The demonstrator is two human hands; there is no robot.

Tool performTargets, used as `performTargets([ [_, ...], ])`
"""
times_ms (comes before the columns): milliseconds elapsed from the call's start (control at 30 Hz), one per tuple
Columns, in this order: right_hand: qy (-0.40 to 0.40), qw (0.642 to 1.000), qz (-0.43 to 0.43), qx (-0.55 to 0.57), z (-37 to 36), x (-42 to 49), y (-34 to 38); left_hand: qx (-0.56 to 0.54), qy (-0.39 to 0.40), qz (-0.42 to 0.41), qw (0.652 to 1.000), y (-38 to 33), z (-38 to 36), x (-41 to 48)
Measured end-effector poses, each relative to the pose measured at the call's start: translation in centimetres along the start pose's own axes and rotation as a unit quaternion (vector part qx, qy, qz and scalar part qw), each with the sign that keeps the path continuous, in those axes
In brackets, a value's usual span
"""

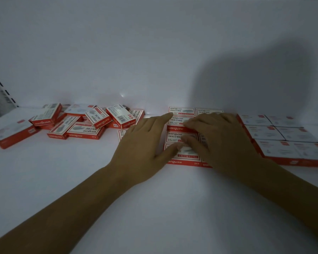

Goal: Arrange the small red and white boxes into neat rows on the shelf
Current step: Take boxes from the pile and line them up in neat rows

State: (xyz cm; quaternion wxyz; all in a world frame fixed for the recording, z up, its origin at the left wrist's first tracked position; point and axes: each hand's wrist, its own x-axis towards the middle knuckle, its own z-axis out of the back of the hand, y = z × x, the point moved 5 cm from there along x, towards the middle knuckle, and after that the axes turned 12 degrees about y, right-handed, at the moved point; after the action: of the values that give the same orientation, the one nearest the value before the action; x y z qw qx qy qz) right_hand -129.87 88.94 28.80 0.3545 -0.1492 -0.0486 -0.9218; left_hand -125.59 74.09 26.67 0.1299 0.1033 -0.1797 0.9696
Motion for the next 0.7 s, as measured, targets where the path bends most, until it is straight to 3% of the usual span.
performTargets([
  [367, 0.06, 0.998, -0.022, 0.027, 0.6, 1.2, 0.5, 0.007, 0.006, -0.007, 1.0, -0.2, -0.1, 0.1],
  [500, 0.144, 0.986, -0.068, 0.046, 1.8, 2.5, 0.5, -0.005, -0.011, -0.008, 1.0, -0.6, 0.3, 0.0],
  [600, 0.191, 0.977, -0.097, 0.001, 2.8, 3.3, 1.2, -0.037, -0.047, -0.001, 0.998, -0.9, 1.2, -0.3],
  [700, 0.115, 0.987, -0.075, -0.079, 3.8, 2.9, 3.2, -0.046, -0.051, 0.02, 0.997, -0.7, 2.4, -0.6],
])
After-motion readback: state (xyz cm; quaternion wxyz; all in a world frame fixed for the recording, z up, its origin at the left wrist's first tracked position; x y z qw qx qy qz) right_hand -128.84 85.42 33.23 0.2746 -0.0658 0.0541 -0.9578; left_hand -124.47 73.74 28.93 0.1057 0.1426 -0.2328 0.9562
